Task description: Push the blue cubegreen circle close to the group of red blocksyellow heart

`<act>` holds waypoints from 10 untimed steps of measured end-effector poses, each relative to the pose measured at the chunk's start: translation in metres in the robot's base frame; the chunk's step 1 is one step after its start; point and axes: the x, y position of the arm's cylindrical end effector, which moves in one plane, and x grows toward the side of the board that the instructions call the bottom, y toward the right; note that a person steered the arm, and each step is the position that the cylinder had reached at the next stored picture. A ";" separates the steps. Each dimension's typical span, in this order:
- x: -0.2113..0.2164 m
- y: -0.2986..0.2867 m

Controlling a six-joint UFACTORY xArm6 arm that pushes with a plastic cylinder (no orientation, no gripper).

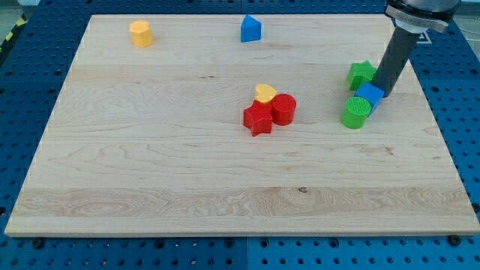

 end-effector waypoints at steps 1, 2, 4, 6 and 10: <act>0.006 0.000; 0.024 0.000; 0.032 0.006; 0.039 -0.015; 0.039 -0.029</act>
